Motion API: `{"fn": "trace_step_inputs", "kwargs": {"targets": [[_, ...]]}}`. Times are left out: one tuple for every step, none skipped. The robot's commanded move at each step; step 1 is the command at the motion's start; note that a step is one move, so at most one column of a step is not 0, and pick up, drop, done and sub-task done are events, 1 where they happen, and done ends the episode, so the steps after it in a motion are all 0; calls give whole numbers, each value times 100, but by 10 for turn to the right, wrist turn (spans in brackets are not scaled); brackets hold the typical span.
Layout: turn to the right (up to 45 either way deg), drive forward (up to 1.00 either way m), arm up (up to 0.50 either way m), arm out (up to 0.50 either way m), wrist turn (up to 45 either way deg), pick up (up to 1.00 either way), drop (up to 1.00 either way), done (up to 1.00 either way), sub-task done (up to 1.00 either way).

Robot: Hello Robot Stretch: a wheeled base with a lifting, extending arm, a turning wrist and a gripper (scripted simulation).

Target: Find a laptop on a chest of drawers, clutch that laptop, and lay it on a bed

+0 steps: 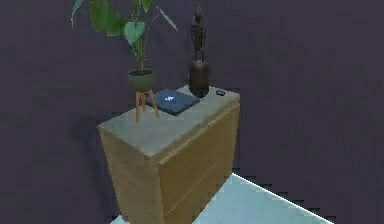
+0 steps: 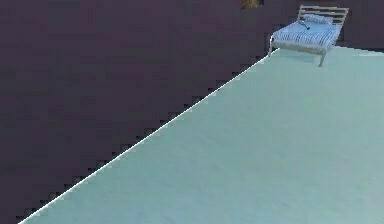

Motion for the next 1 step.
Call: {"fn": "trace_step_inputs", "kwargs": {"targets": [[180, 0, 0, 0, 0, 0, 0, 0, 0]]}}
